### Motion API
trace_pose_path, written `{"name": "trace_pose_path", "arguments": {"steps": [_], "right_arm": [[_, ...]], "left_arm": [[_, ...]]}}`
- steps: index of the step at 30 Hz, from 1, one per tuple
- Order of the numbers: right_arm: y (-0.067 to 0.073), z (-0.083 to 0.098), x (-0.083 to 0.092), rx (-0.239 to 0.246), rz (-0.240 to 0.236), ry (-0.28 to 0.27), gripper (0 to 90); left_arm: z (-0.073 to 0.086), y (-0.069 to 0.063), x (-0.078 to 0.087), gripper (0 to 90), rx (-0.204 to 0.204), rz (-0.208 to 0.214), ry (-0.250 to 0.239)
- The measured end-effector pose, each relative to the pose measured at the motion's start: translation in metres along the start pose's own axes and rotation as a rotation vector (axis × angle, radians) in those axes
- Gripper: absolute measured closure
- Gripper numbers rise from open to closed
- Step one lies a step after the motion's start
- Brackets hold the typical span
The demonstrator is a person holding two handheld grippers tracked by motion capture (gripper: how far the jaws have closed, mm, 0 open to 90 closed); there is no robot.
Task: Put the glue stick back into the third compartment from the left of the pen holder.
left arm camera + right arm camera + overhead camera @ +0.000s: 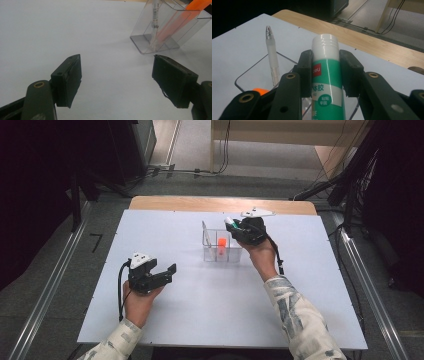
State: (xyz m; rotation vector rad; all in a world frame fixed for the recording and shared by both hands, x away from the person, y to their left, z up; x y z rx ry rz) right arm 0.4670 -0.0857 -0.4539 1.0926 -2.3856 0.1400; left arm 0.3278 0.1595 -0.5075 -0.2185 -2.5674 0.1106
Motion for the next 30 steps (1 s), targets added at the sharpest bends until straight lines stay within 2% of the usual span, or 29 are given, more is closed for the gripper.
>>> {"name": "trace_pose_path", "arguments": {"steps": [12, 22, 30], "right_arm": [[-0.0005, -0.0009, -0.0065, -0.007, -0.003, 0.001, 62.8], [0.0001, -0.0028, -0.0051, -0.016, -0.007, -0.009, 62.8], [-0.0008, 0.0033, -0.0018, -0.024, -0.012, 0.000, 62.1]], "left_arm": [[0.0000, 0.0000, 0.0001, 24.6, 0.000, 0.001, 0.000], [0.0001, 0.0001, 0.0001, 24.6, 0.000, 0.000, 0.001], [0.0001, 0.0001, 0.0002, 24.6, 0.000, 0.000, 0.000]]}}
Point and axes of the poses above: each handheld gripper's, and its own axes: x roughly backward along the jaws, z roughly out of its underside, y roughly to its left, the point moved 7 cm from there along -x, roughly forward along the jaws, and after that the axes turned 10 degrees about -z, right-handed, at the moved point
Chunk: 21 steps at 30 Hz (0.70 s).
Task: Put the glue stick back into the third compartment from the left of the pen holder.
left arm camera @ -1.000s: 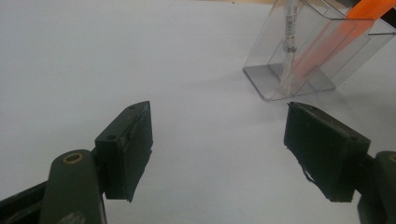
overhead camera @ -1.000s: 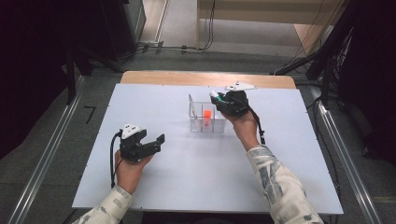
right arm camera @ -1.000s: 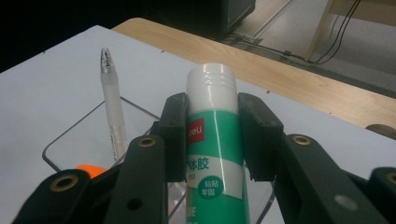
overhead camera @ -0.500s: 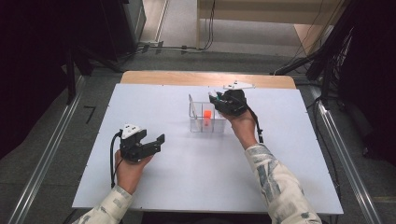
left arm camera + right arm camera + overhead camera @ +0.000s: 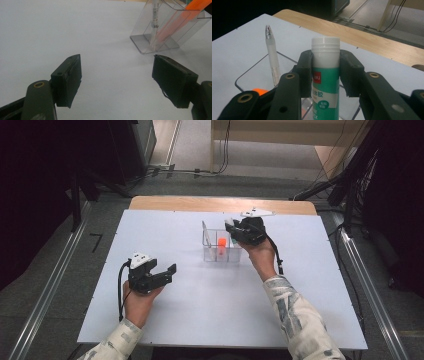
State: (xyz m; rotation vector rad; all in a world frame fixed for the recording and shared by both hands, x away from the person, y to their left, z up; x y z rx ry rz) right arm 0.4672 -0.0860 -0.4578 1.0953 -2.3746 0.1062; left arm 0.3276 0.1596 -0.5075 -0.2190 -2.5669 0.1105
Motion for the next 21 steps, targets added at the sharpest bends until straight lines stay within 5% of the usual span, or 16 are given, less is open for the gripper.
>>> {"name": "trace_pose_path", "arguments": {"steps": [21], "right_arm": [[-0.010, 0.017, 0.017, -0.063, -0.019, -0.013, 41.2]], "left_arm": [[0.000, 0.004, 0.000, 24.6, 0.003, -0.015, 0.000]]}}
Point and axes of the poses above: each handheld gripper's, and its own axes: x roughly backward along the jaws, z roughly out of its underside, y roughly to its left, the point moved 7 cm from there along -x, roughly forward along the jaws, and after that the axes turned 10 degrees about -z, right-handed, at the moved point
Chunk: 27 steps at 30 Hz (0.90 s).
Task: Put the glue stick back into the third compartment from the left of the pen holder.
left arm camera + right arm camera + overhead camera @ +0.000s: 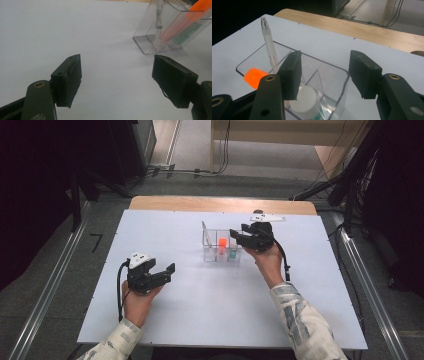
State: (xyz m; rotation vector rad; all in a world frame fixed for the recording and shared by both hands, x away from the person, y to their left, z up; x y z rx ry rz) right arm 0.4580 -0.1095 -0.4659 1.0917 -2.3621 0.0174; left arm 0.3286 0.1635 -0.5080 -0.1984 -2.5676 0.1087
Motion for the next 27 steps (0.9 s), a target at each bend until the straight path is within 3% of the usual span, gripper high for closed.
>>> {"name": "trace_pose_path", "arguments": {"steps": [12, 27], "right_arm": [[-0.010, 0.013, 0.017, -0.026, 0.005, -0.007, 28.0], [-0.013, 0.035, 0.038, -0.001, 0.042, 0.013, 21.1]], "left_arm": [[0.000, 0.002, 0.000, 24.2, -0.004, -0.013, -0.002], [0.000, 0.013, 0.001, 23.2, 0.004, -0.047, -0.006]]}}
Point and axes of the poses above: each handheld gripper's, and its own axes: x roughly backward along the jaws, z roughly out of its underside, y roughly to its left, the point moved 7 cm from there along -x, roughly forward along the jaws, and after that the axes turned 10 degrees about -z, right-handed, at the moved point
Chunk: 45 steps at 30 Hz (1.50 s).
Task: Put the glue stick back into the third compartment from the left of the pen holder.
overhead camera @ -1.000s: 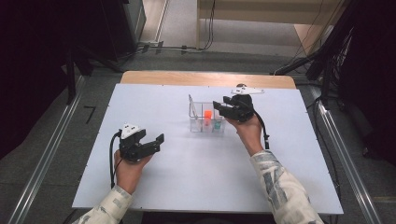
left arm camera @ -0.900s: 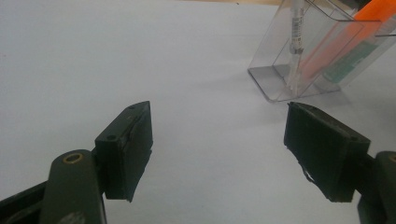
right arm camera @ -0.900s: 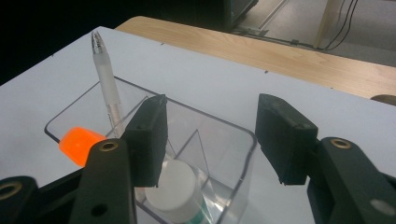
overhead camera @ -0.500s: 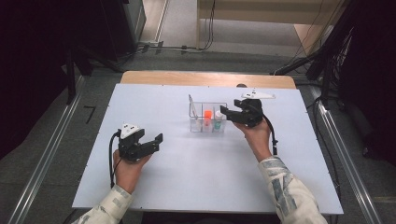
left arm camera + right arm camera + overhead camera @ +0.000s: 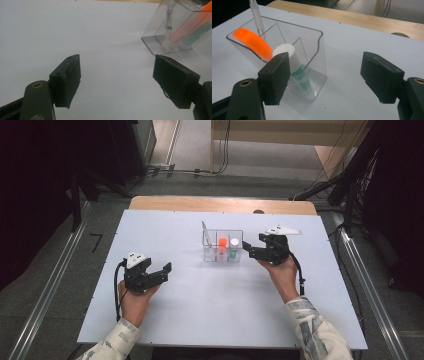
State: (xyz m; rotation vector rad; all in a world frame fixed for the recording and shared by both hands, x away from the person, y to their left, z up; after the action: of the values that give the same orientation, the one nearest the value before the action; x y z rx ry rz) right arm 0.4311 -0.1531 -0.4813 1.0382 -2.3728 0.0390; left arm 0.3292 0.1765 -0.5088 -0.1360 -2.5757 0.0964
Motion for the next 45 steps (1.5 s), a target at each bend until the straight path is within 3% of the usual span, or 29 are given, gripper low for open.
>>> {"name": "trace_pose_path", "arguments": {"steps": [8, 18, 23, 31, 45], "right_arm": [[0.000, 0.018, 0.011, 0.020, 0.032, 0.036, 15.7], [0.000, 0.031, 0.030, 0.044, 0.031, 0.061, 14.4], [-0.005, 0.042, 0.042, 0.026, 0.038, 0.066, 14.5], [-0.017, 0.059, 0.062, -0.009, 0.057, 0.064, 14.4], [-0.026, 0.071, 0.088, -0.009, 0.098, 0.046, 14.5]], "left_arm": [[0.002, 0.007, 0.000, 21.4, -0.004, -0.015, 0.007], [0.004, 0.015, 0.001, 19.1, -0.004, -0.032, 0.004], [0.004, 0.017, 0.002, 19.1, -0.006, -0.042, 0.002], [0.005, 0.018, 0.005, 19.1, -0.044, -0.065, -0.011], [0.008, 0.016, 0.012, 19.1, -0.068, -0.066, -0.023]]}}
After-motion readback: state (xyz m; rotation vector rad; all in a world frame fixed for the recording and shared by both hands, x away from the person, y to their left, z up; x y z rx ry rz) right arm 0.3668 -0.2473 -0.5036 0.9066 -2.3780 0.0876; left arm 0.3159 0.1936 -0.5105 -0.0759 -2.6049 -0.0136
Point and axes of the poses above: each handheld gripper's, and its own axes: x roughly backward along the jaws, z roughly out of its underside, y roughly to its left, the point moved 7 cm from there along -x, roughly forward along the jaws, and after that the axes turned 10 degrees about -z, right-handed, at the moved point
